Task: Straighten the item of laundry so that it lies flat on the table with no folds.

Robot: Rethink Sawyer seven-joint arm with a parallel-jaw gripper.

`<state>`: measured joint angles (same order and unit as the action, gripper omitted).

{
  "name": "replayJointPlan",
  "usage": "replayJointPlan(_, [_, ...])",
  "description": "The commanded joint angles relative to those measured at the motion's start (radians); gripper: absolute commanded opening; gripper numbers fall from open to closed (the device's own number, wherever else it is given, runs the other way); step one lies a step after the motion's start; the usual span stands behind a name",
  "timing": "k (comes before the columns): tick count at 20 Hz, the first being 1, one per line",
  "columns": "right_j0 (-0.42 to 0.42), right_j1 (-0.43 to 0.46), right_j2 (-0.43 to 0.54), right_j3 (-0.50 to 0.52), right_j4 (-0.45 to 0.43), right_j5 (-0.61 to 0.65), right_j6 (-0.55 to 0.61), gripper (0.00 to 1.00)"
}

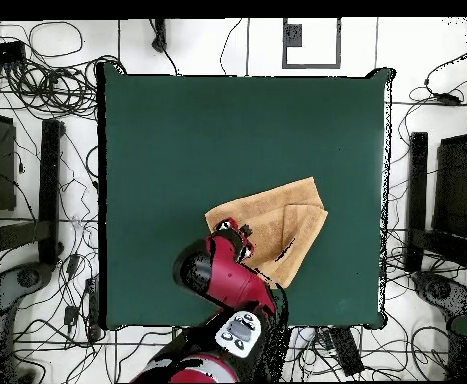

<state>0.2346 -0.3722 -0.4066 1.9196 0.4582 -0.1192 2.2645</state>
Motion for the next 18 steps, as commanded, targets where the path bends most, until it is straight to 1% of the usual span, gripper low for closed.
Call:
replayJointPlan(1, [0.091, 0.061, -0.094, -0.045, -0.058, 0.057, 0.008, 0.00])
replayJointPlan(12, [0.080, 0.046, -0.104, -0.065, -0.104, 0.098, 0.041, 0.00])
replayJointPlan(16, [0.061, 0.045, -0.083, -0.058, -0.120, 0.072, 0.054, 0.00])
replayJointPlan(18, [0.043, 0.035, -0.063, -0.051, -0.138, 0.037, 0.062, 0.00])
